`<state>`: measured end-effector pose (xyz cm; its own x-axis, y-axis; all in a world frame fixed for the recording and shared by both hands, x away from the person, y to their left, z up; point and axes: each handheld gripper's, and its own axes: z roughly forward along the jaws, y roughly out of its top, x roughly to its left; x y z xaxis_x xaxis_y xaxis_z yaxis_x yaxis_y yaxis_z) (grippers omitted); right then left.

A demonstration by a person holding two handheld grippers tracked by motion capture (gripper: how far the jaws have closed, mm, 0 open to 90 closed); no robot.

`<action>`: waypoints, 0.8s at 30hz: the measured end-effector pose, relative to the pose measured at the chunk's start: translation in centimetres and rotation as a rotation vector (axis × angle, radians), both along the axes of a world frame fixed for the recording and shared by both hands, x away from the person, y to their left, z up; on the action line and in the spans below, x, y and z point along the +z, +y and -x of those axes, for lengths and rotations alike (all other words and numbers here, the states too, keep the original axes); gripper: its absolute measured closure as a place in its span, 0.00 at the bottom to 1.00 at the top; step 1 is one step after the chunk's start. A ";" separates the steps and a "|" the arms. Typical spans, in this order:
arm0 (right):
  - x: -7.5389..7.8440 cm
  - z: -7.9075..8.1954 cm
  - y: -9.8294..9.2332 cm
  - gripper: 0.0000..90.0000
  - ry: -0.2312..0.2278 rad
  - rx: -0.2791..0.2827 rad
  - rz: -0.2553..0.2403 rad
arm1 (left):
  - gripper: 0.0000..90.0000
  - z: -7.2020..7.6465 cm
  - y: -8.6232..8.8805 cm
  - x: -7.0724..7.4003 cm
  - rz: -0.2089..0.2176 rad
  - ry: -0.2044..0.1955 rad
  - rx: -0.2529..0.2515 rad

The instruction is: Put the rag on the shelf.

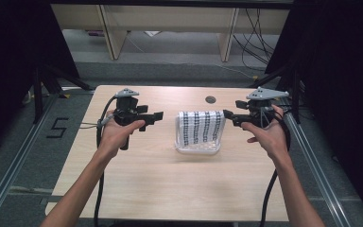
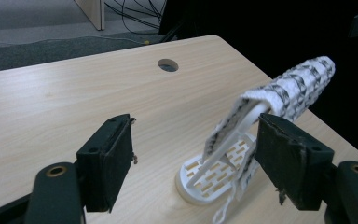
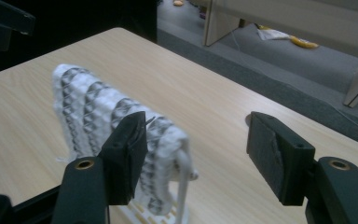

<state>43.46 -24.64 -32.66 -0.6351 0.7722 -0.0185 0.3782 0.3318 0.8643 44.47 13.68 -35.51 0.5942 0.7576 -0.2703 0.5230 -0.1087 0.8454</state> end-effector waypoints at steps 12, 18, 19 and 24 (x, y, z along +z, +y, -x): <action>-1.4 2.7 0.5 0.39 -0.002 0.021 -0.017 | 0.29 3.6 0.7 -2.2 -0.023 -0.012 -0.037; -2.4 3.6 0.5 0.39 -0.010 0.034 -0.011 | 0.29 5.1 0.8 -2.9 -0.028 -0.021 -0.058; -2.6 3.8 0.6 0.39 0.003 0.030 -0.015 | 0.29 5.3 0.8 -3.0 -0.029 -0.022 -0.065; -3.4 4.4 0.7 0.38 0.002 0.043 -0.016 | 0.28 6.2 0.9 -3.8 -0.041 -0.019 -0.082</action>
<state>39.02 -23.90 -36.11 -0.6679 0.7442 -0.0050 0.3652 0.3337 0.8691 38.25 14.61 -39.28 0.6598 0.7161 -0.2279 0.4945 -0.1855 0.8491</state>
